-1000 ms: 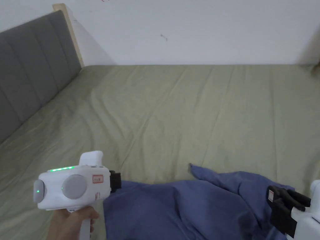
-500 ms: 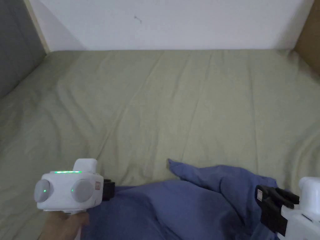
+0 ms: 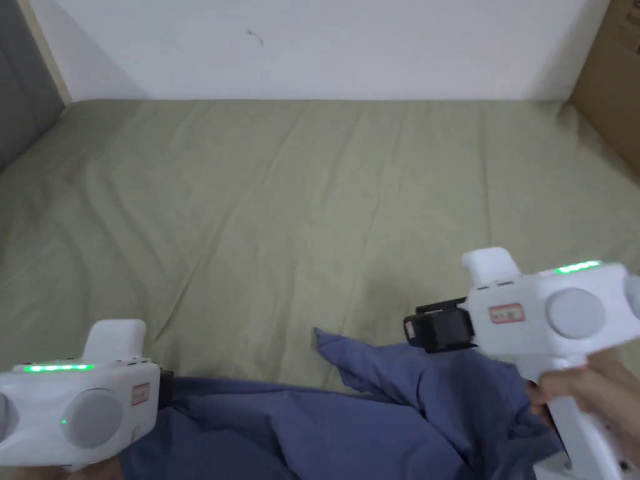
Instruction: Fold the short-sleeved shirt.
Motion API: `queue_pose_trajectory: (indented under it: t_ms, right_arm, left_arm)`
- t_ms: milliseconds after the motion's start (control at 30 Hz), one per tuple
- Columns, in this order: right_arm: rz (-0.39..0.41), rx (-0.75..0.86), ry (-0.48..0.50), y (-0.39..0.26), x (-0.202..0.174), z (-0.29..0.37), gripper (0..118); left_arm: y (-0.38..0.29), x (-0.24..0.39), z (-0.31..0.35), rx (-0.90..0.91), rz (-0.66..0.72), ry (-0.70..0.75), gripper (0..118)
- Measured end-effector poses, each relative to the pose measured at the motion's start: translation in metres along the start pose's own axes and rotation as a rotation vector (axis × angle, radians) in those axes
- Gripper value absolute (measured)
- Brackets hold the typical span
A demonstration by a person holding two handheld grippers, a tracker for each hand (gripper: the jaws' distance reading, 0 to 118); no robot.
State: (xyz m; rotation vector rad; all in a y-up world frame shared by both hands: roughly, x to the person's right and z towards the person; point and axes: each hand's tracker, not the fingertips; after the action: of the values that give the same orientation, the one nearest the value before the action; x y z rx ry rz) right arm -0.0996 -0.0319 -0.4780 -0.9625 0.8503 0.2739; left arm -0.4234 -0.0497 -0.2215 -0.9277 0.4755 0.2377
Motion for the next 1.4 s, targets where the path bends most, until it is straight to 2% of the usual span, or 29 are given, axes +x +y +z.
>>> queue_pose_trajectory:
  t_ms: [67, 133, 167, 200, 233, 300, 333, 367, 400, 467, 533, 633, 767, 833, 933, 1167, 1300, 1400]
  right_arm:
    - [-0.027, -0.11, 0.029, 0.008, 0.008, -0.033, 95]
    - [-0.048, -0.193, 0.003, 0.008, 0.01, -0.059, 95]
    - [-0.053, -0.218, 0.003, 0.005, 0.009, -0.066, 93]
    - [-0.052, -0.247, 0.017, 0.003, 0.005, -0.07, 86]
    - [0.022, -0.238, -0.057, 0.0, -0.001, -0.073, 83]
    - [0.083, -0.228, -0.089, 0.0, -0.013, -0.065, 73]
    - [0.1, -0.217, -0.116, 0.001, -0.018, -0.06, 51]
    - [0.133, -0.208, -0.162, 0.0, -0.023, -0.056, 24]
    - [0.152, -0.207, -0.152, -0.001, -0.024, -0.054, 2]
    - [0.099, -0.258, -0.059, -0.002, -0.019, -0.053, 2]
    - [0.071, -0.226, -0.096, -0.002, -0.017, -0.046, 2]
    - [-0.051, -0.163, -0.049, 0.007, -0.003, -0.017, 2]
    - [-0.09, -0.033, -0.055, 0.031, 0.013, 0.051, 2]
    - [-0.148, 0.059, -0.051, 0.046, 0.025, 0.094, 2]
    - [-0.18, 0.192, -0.078, 0.067, 0.04, 0.164, 2]
    - [-0.231, 0.45, -0.143, 0.085, 0.048, 0.313, 2]
    - [-0.281, 0.567, -0.086, 0.088, 0.043, 0.376, 2]
    - [-0.262, 0.608, -0.106, 0.098, 0.036, 0.405, 2]
  left_arm:
    - [-0.001, 0.0, 0.003, 0.01, 0.002, -0.004, 2]
    - [-0.001, 0.0, 0.002, 0.005, 0.023, -0.014, 2]
    - [-0.002, 0.0, 0.002, -0.002, 0.03, -0.023, 2]
    - [-0.003, 0.001, 0.002, -0.001, 0.03, -0.022, 2]
    - [-0.005, 0.002, 0.003, 0.0, 0.026, -0.021, 2]
    - [-0.004, 0.002, 0.003, -0.001, 0.011, -0.015, 2]
    - [-0.004, 0.002, 0.003, -0.006, 0.009, -0.013, 2]
    - [-0.004, 0.002, 0.003, -0.007, 0.013, -0.014, 2]
    - [-0.003, 0.001, 0.005, -0.004, 0.018, -0.016, 2]
    - [-0.003, 0.0, 0.009, -0.003, 0.038, -0.019, 2]
    - [-0.003, -0.001, 0.015, 0.005, 0.03, -0.009, 2]
    - [0.0, -0.007, 0.03, 0.023, 0.042, -0.006, 2]
    - [0.019, -0.015, 0.061, 0.081, 0.054, 0.004, 2]
    - [0.035, -0.022, 0.081, 0.139, 0.07, 0.005, 2]
    - [0.062, -0.03, 0.117, 0.232, 0.075, 0.013, 2]
    - [0.13, -0.043, 0.218, 0.462, 0.084, 0.056, 2]
    - [0.174, -0.046, 0.27, 0.56, 0.093, -0.015, 2]
    - [0.21, -0.038, 0.302, 0.619, 0.014, 0.048, 2]
